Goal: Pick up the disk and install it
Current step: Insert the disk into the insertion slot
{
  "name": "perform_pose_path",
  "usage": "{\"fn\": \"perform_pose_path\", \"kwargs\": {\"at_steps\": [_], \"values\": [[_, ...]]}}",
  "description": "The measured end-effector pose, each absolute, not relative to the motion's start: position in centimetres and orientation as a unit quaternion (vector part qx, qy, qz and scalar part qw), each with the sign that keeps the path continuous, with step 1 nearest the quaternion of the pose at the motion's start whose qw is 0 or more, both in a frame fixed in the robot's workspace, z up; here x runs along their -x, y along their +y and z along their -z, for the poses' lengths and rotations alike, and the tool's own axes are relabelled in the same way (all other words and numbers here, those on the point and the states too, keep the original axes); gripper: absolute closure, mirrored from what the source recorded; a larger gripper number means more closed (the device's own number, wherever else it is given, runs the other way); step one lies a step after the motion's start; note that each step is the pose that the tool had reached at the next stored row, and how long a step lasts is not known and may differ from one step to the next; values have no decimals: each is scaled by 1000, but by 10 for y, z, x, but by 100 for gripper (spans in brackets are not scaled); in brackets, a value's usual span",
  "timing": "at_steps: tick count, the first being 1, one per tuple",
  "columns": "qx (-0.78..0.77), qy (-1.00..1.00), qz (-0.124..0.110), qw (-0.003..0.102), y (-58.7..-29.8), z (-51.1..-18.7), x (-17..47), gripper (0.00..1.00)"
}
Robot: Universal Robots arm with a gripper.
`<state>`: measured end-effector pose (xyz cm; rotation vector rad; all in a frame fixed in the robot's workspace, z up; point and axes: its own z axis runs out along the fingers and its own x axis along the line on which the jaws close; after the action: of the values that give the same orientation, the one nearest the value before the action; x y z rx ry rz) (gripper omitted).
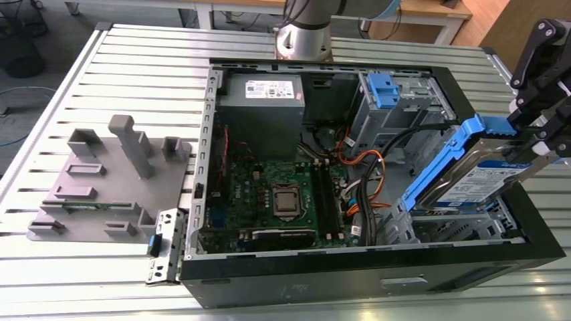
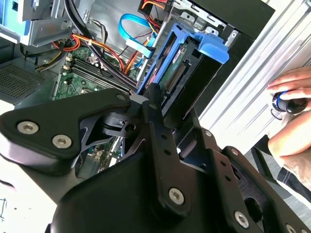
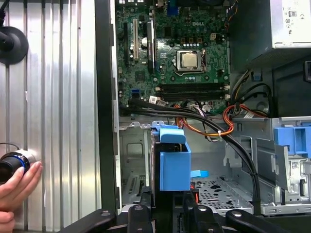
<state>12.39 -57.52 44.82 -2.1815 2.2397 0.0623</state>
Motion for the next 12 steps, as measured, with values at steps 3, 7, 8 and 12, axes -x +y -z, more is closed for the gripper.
{"fn": "perform_pose_path", "kwargs": {"at_steps": [3,7,8,12], "values": [[698,716,-20,7,-575,-449,-124,65],[698,716,-20,7,-575,-452,-124,65],[698,716,-20,7,-575,-452,-124,65],[698,716,-20,7,-575,-452,-124,65]]}}
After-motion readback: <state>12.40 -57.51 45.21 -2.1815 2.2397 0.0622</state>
